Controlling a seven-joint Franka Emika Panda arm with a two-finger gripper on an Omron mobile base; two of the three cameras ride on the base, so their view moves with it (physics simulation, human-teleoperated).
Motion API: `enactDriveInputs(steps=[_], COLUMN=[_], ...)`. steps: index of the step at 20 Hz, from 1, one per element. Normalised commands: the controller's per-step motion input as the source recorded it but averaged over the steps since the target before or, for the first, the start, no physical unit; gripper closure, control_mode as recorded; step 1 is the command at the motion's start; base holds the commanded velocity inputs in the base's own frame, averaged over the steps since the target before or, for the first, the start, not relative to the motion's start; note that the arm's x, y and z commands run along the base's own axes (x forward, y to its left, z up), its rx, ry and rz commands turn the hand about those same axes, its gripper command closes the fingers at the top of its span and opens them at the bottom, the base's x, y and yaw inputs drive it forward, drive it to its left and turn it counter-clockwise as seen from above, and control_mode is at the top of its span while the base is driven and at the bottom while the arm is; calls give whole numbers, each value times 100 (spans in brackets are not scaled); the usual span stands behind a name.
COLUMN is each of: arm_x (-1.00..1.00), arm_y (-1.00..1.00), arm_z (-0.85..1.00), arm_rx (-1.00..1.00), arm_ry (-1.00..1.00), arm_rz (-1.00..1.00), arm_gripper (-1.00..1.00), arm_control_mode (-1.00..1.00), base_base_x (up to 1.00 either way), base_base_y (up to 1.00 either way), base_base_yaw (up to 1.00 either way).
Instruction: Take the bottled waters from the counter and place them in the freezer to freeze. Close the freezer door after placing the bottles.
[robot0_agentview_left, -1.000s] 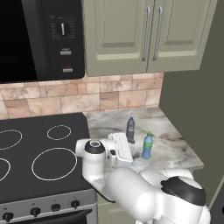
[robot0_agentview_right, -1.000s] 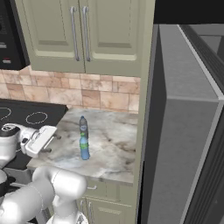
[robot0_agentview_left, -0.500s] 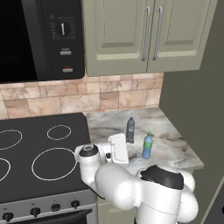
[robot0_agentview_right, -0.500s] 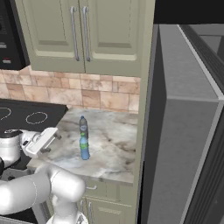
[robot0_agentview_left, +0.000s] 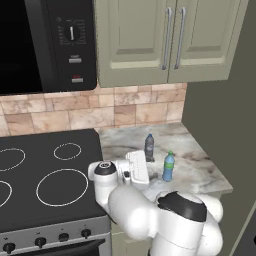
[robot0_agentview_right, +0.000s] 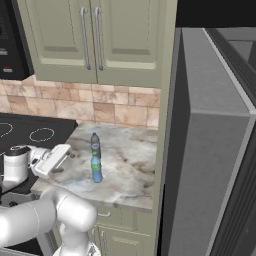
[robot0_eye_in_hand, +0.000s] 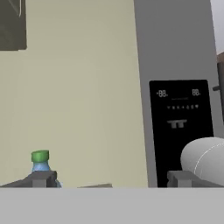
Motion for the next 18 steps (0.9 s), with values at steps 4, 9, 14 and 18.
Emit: enactDriveInputs(steps=[4, 9, 14, 18], arm_x=[0, 0, -4, 0], arm_y=[-6, -10, -1, 0], arm_z=[0, 0, 0, -1], arm_rx=[12, 2, 0, 0], arm_ry=[0, 0, 1, 0], arm_rz=[23, 12, 0, 0], arm_gripper=[-100, -100, -100, -100], arm_control_mode=[-100, -100, -100, -100], base_base_x=[0, 0, 0, 0], base_base_y=[0, 0, 0, 0], base_base_yaw=[0, 0, 0, 0])
